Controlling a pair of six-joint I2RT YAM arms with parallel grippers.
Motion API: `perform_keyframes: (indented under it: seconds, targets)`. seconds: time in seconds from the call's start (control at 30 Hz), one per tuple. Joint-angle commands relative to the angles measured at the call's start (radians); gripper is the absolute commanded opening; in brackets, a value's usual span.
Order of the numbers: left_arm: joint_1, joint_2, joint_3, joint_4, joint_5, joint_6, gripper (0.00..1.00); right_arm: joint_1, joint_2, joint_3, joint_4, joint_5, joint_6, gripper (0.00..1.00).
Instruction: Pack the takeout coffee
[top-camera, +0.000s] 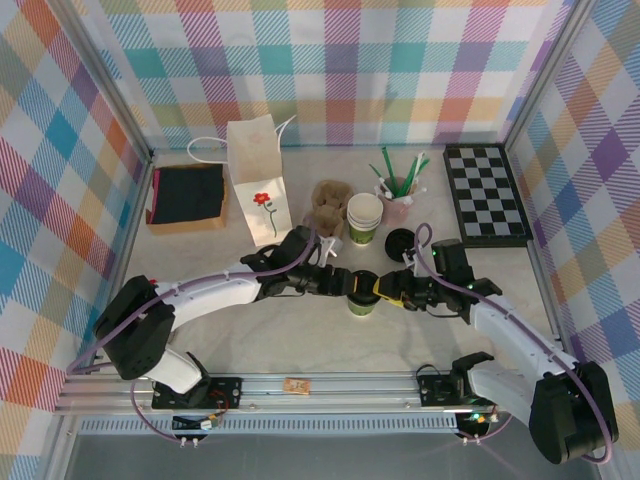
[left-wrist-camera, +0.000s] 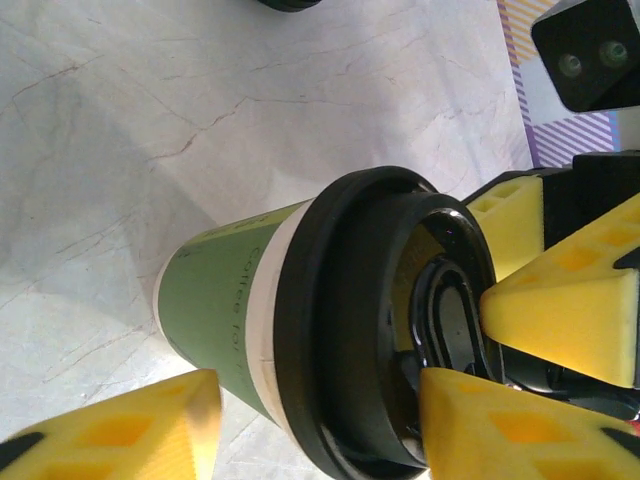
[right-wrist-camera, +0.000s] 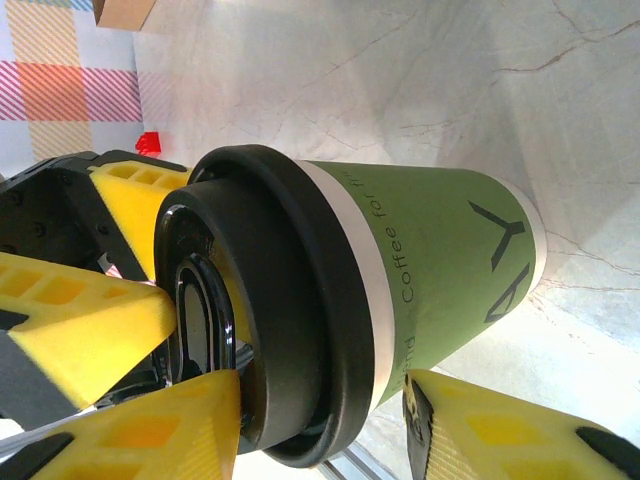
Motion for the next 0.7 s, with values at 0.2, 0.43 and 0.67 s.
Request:
perform_keyframes:
  seconds: [0.2,0.43,0.67]
  targets:
    - [-0.01,0.032,-0.041,0.001,-0.014,0.01,0.42,0.008,0.014,0.015,0.005,0.019,-0.014,0.46]
    - [-0.01,0.041,-0.076,0.008,-0.009,0.014,0.41,0.006,0.017,0.025,-0.008,0.029,-0.017,0.46]
    - [-0.01,0.062,-0.112,0.039,-0.002,0.009,0.38,0.008,0.016,0.025,-0.023,0.044,-0.017,0.46]
